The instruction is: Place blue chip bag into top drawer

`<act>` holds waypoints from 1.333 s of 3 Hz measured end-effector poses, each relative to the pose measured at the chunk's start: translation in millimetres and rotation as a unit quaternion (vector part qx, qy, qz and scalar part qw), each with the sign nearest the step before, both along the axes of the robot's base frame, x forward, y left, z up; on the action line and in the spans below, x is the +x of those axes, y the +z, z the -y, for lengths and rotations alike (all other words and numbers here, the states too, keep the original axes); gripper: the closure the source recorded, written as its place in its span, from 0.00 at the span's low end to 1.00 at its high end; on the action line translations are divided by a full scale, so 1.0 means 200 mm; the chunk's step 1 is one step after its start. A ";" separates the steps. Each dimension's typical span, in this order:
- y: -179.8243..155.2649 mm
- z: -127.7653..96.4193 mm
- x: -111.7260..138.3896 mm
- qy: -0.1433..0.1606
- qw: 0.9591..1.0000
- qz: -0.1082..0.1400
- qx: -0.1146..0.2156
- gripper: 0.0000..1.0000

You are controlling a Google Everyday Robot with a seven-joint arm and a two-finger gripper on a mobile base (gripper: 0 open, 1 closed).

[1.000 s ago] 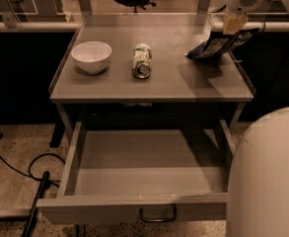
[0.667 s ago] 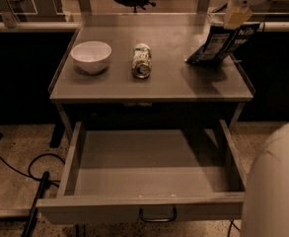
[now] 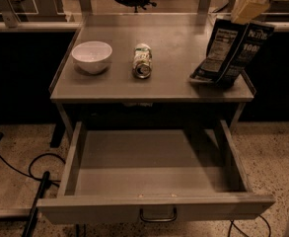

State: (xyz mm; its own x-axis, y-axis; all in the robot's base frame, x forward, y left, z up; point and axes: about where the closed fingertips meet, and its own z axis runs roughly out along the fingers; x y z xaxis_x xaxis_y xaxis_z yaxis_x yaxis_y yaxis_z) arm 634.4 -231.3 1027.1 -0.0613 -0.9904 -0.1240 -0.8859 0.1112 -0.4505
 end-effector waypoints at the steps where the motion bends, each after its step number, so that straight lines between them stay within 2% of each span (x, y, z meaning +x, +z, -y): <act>1: 0.00 0.00 0.00 0.000 1.000 0.000 0.000 1.00; 2: 0.01 -0.01 -0.09 -0.001 1.000 -0.013 0.004 1.00; 3: 0.05 -0.05 -0.25 -0.002 0.999 -0.032 0.012 1.00; 4: 0.11 -0.16 -0.44 0.012 0.999 -0.037 0.035 1.00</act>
Offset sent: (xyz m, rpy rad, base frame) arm -0.0617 -0.0001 0.0026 0.0132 0.0973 -0.0091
